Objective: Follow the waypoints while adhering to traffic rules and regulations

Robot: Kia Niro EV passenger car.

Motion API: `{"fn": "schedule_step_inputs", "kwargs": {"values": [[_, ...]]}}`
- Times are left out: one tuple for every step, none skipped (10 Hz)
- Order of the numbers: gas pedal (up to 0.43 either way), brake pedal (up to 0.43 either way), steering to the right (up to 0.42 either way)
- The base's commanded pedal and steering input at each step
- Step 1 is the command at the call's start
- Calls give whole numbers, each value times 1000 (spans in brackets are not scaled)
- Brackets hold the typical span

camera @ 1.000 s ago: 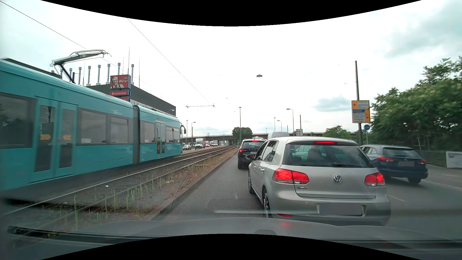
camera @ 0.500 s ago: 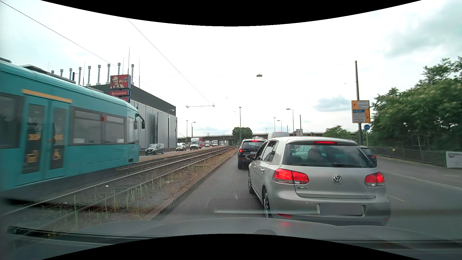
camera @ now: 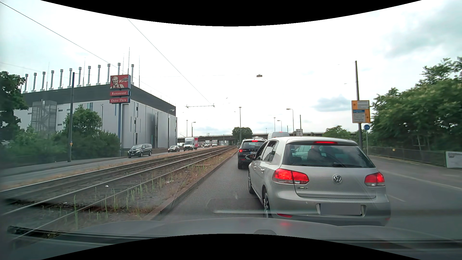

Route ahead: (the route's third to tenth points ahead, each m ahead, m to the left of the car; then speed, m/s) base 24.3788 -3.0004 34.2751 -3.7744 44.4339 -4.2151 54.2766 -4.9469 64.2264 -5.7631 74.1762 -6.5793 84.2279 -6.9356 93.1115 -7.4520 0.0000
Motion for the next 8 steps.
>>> {"fn": "schedule_step_inputs", "kwargs": {"values": [[0, 244, 1], [0, 250, 1], [0, 244, 1], [0, 244, 1], [0, 244, 1], [0, 244, 1], [0, 244, 1], [0, 238, 1]]}}
